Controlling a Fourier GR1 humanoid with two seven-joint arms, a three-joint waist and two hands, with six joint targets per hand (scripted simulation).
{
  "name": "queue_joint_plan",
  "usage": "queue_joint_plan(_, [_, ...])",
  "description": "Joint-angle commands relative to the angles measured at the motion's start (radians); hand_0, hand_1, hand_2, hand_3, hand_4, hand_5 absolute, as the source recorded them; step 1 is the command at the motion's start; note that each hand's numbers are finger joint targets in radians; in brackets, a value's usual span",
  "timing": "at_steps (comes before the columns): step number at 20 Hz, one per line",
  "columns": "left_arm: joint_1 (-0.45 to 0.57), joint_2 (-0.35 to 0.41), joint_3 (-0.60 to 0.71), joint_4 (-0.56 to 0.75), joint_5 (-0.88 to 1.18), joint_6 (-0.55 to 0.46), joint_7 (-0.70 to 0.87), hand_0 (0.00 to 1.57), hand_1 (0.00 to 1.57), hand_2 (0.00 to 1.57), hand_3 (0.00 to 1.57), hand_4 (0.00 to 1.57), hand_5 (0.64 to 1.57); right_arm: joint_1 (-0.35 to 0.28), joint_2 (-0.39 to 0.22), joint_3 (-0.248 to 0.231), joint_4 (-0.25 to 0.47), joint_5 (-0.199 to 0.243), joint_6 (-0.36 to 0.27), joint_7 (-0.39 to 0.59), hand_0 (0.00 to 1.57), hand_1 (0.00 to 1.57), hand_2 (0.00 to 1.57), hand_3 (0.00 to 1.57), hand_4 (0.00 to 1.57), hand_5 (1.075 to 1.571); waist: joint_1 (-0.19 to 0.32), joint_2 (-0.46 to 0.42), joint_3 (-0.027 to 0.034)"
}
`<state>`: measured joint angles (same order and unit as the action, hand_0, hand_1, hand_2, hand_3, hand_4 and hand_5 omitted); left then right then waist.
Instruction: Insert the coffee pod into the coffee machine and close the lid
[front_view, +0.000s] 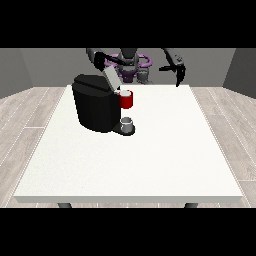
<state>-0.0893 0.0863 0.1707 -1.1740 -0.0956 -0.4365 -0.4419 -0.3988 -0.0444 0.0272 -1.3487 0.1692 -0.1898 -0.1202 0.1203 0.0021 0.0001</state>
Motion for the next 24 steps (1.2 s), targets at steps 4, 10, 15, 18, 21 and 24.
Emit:
queue_joint_plan(4, [-0.019, 0.051, 0.04, -0.009, 0.055, -0.019, 0.021, 0.0, 0.0, 0.0, 0.0, 0.31, 1.571, -0.1, -0.067, -0.08, 0.091, -0.056, 0.084, -0.01, 0.0, 0.0, 0.0, 0.0, 0.41, 1.571, -0.024, 0.039, 0.0])
queue_joint_plan(10, [0.046, 0.025, -0.026, -0.055, 0.015, -0.009, -0.068, 0.0, 0.0, 0.0, 0.0, 0.37, 1.571, -0.164, -0.034, -0.129, 0.241, -0.033, -0.017, -0.1, 0.0, 0.0, 0.0, 0.0, 0.42, 1.571, 0.04, 0.086, 0.0])
queue_joint_plan(15, [-0.023, 0.022, -0.022, -0.055, 0.045, 0.002, -0.007, 0.0, 0.0, 0.0, 0.0, 0.34, 1.571, -0.218, -0.059, -0.144, 0.3, -0.044, 0.01, -0.132, 0.0, 0.0, 0.0, 0.0, 0.43, 1.571, 0.023, 0.102, 0.0001])
queue_joint_plan(18, [0.003, 0.012, -0.027, -0.043, 0.027, 0.033, -0.011, 0.0, 0.0, 0.0, 0.0, 0.39, 1.571, -0.242, -0.052, -0.127, 0.295, -0.046, 0.021, -0.077, 0.0, 0.0, 0.0, 0.0, 0.24, 1.571, 0.028, 0.082, 0.0])
queue_joint_plan(21, [-0.045, 0.023, -0.019, -0.042, 0.042, 0.023, -0.017, 0.0, 0.0, 0.0, 0.0, 0.37, 1.571, -0.29, -0.059, -0.145, 0.324, -0.039, -0.004, -0.122, 0.0, 0.0, 0.0, 0.0, 0.38, 1.571, 0.053, 0.14, 0.0])
queue_joint_plan(24, [-0.056, 0.065, 0.02, -0.001, 0.078, -0.01, -0.012, 0.0, 0.0, 0.0, 0.0, 0.36, 1.571, -0.27, -0.05, -0.131, 0.32, -0.057, 0.034, -0.126, 0.0, 0.0, 0.0, 0.0, 0.43, 1.571, 0.029, 0.129, 0.0])
